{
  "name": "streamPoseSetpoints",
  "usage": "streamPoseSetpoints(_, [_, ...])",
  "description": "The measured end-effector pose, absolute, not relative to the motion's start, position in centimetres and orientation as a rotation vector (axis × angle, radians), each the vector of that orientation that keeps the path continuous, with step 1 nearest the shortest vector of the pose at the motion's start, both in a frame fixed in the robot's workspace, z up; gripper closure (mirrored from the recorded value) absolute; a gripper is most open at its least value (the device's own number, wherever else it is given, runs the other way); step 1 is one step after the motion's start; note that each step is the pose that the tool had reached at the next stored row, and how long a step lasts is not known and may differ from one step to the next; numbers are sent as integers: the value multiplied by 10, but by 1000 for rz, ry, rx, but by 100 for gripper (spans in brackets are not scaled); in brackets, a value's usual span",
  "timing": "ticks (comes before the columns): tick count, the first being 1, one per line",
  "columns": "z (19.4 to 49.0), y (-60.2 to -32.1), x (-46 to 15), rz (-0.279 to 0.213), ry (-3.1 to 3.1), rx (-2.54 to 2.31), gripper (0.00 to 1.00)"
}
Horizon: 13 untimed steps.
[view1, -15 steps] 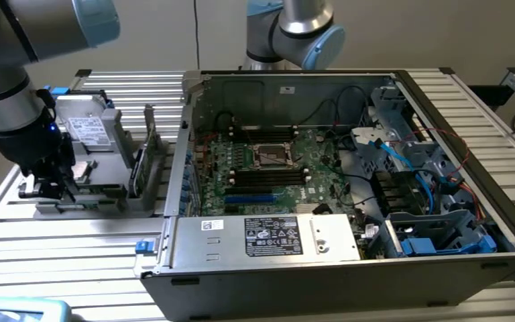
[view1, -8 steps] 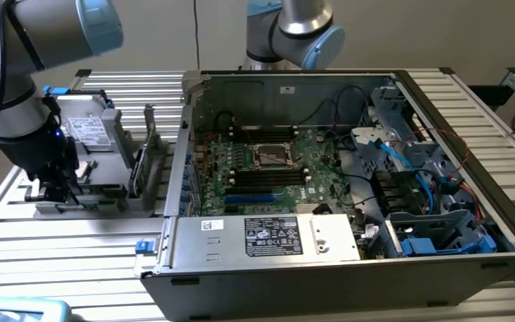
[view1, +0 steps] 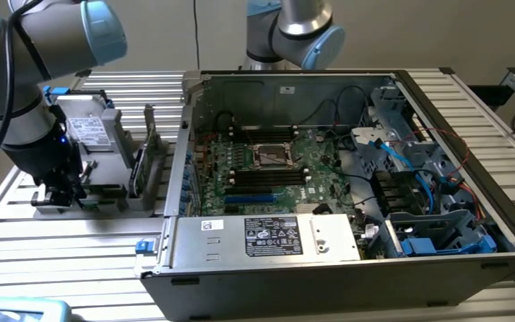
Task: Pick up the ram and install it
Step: 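Pick up the ram and move it above insertion slot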
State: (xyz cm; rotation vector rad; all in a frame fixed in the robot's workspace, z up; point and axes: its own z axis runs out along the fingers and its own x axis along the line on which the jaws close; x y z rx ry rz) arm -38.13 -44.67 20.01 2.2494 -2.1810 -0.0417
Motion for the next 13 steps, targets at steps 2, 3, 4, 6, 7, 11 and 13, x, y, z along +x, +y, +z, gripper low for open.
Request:
streamPoseSetpoints(2, [200, -447, -381, -42, -2181, 2249, 69])
streamPoseSetpoints(3, [200, -447, -381, -42, -2181, 2249, 69])
streamPoseSetpoints(4, [200, -447, -381, -42, -2181, 2249, 69])
streamPoseSetpoints(6, [200, -447, -381, -42, -2181, 2249, 71])
streamPoseSetpoints(7, [200, -447, -381, -42, -2181, 2249, 78])
streamPoseSetpoints(11, [200, -447, -381, -41, -2181, 2249, 87])
streamPoseSetpoints(13, [200, -447, -381, -41, -2181, 2250, 87])
